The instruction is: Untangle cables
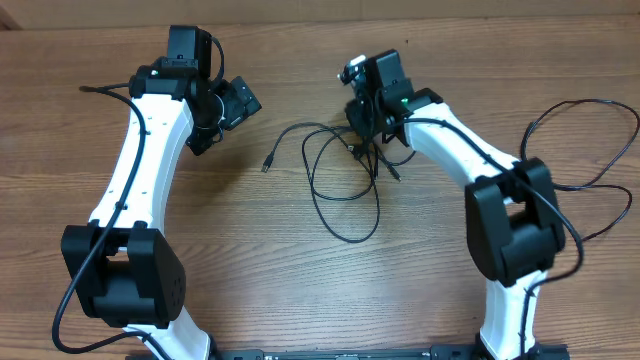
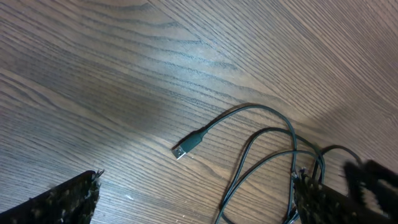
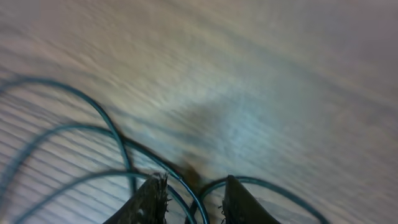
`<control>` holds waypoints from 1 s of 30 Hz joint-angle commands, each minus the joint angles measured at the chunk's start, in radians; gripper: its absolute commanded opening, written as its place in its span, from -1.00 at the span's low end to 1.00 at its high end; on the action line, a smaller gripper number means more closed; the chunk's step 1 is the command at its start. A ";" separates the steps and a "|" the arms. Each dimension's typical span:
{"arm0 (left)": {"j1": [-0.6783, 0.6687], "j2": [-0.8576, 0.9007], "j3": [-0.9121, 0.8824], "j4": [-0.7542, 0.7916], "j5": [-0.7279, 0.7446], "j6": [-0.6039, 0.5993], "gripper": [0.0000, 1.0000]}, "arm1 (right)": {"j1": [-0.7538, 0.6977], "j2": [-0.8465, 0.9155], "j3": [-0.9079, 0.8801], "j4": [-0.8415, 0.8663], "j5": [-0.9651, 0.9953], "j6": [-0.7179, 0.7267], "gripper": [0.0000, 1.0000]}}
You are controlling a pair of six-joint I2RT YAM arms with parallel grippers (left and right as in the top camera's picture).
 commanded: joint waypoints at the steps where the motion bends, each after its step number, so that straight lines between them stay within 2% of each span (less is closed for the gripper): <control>1: -0.006 -0.001 -0.001 0.000 0.003 0.016 0.99 | 0.003 0.032 0.014 -0.013 0.014 -0.028 -0.39; 9: -0.006 -0.001 -0.001 0.000 0.003 0.016 0.99 | 0.004 0.037 0.014 -0.092 -0.024 -0.039 -0.25; 15: -0.006 -0.001 -0.001 0.000 0.003 0.016 0.99 | 0.003 0.037 0.014 -0.134 -0.066 -0.151 -0.21; 24: -0.006 -0.001 -0.001 0.000 0.003 0.016 0.99 | -0.007 0.037 0.014 0.040 -0.041 -0.187 -0.22; 30: -0.006 -0.001 -0.001 0.000 0.003 0.016 0.99 | -0.017 0.042 0.014 0.077 -0.041 -0.188 -0.23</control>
